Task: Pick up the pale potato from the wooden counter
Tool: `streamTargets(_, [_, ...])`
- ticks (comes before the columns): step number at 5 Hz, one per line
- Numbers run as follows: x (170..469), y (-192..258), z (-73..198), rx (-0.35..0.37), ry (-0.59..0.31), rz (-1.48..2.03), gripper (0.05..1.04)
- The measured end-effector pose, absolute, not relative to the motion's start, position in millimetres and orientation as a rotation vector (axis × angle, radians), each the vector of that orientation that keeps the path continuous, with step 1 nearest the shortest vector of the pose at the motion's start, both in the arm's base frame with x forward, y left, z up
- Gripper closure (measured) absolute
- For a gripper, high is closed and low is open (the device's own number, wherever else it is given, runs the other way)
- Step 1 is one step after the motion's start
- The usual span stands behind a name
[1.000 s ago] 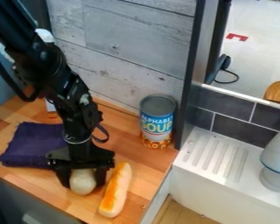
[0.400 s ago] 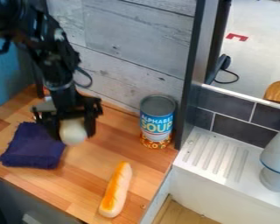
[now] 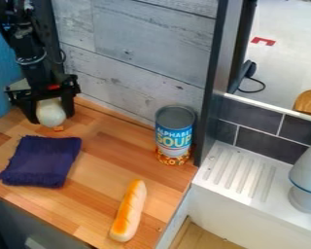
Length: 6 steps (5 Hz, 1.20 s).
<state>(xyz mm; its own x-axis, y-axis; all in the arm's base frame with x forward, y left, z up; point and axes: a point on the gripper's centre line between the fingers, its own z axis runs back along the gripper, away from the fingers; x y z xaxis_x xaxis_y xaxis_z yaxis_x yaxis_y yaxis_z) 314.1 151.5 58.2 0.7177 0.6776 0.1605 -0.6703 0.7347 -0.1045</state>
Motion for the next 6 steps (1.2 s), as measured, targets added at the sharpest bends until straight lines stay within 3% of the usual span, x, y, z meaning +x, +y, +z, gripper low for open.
streamTargets(1, [349,163,35,-0.036,-0.197,0.808,0.184])
streamTargets(2, [359,160,35,-0.062,-0.191,0.792,0.184])
streamTargets(6, [356,157,31,-0.047,-0.197,0.799,0.184])
